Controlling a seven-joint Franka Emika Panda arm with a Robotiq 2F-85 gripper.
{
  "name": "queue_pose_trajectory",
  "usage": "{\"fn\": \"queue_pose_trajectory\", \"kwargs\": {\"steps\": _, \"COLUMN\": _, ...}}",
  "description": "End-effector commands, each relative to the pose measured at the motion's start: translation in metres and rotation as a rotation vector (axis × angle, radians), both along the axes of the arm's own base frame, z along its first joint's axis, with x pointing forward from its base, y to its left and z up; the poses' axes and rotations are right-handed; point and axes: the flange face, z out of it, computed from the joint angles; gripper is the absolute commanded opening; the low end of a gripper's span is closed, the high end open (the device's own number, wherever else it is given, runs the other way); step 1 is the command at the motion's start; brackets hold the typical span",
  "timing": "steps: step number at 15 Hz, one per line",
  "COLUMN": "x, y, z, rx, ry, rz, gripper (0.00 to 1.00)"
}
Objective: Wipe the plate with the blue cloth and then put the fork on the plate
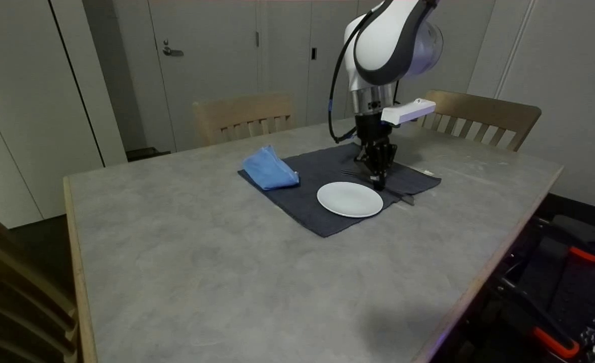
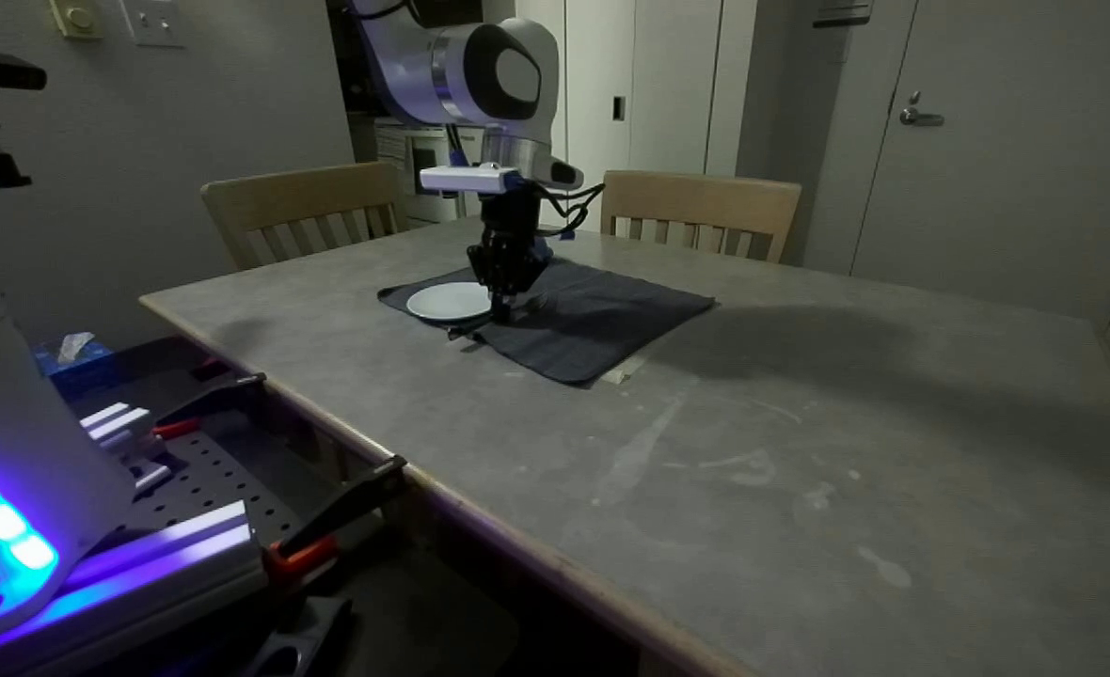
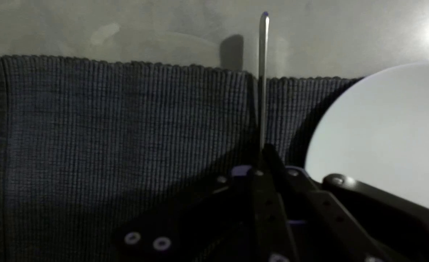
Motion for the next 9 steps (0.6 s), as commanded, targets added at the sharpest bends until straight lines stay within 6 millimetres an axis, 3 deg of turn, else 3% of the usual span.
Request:
{"fn": "queue_pose_trajectory", "kwargs": {"steps": 1, "x": 0.0038, "y": 0.0016, "z": 0.0068, "rx": -0.019, "ry": -0.003, "rz": -0.019, "gripper": 0.33}}
{"fn": "queue_pose_trajectory", "kwargs": {"steps": 2, "x": 0.0050, "y": 0.0025, "z": 0.0070, "rx": -0.021, "ry": -0.006, "rz": -0.019, "gripper": 0.09}}
{"fn": "queue_pose_trajectory", "kwargs": {"steps": 5, "x": 0.0077, "y": 0.0045, "z": 0.0097, "rx": -0.021, "ry": -0.010, "rz": -0.024, "gripper": 0.00}}
{"fn": "queue_pose_trajectory", "kwargs": {"steps": 9, "x": 0.0094, "y": 0.0045, "z": 0.0090, "rx": -0.013, "ry": -0.015, "rz": -0.020, "gripper": 0.01}}
